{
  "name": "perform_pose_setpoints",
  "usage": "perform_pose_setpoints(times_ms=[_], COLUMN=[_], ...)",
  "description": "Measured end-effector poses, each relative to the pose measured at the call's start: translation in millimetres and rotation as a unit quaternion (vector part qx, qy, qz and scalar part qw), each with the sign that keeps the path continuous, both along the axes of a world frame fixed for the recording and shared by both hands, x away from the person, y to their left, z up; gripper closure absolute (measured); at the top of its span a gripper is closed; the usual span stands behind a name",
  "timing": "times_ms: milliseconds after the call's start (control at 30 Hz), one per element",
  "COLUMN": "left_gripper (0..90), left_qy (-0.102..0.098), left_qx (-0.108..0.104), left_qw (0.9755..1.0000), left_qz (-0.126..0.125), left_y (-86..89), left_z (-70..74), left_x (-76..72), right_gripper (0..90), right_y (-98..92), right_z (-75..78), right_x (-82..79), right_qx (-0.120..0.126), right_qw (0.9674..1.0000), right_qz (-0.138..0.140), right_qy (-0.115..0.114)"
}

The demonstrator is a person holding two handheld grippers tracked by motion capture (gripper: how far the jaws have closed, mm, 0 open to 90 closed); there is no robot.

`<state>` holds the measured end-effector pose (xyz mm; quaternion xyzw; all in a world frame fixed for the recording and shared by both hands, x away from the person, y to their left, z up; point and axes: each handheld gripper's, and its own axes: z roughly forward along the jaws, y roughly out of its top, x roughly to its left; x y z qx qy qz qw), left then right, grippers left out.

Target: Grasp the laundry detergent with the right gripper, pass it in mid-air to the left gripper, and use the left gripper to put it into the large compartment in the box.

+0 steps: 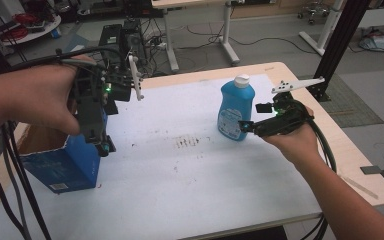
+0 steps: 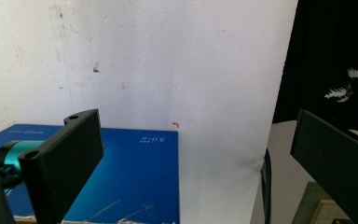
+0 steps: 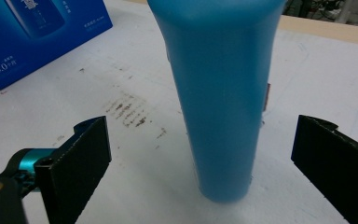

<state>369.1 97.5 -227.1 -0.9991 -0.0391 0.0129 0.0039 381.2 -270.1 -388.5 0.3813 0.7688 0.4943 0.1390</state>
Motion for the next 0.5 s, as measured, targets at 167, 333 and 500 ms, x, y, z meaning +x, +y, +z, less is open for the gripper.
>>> perform_pose_setpoints(times_ms=[167, 333, 500], left_gripper=[2.4, 2.4, 2.3], left_qy=[-0.001, 0.000, 0.002], left_qx=[-0.002, -0.002, -0.003], left_qw=[1.0000, 1.0000, 1.0000], left_qz=[0.001, 0.002, 0.005], left_y=[2.2, 3.8, 7.2], left_z=[0.6, 0.0, -2.0], left_x=[0.1, 0.3, 1.7], right_gripper=[4.1, 4.1, 4.1], right_y=[6.9, 11.0, 17.3], right_z=[-6.5, -11.0, -18.9], right_x=[7.0, 11.8, 18.9], right_qx=[-0.001, -0.003, -0.005], right_qw=[1.0000, 0.9999, 0.9999], right_qz=[-0.006, -0.009, -0.012], right_qy=[0.000, -0.001, 0.003])
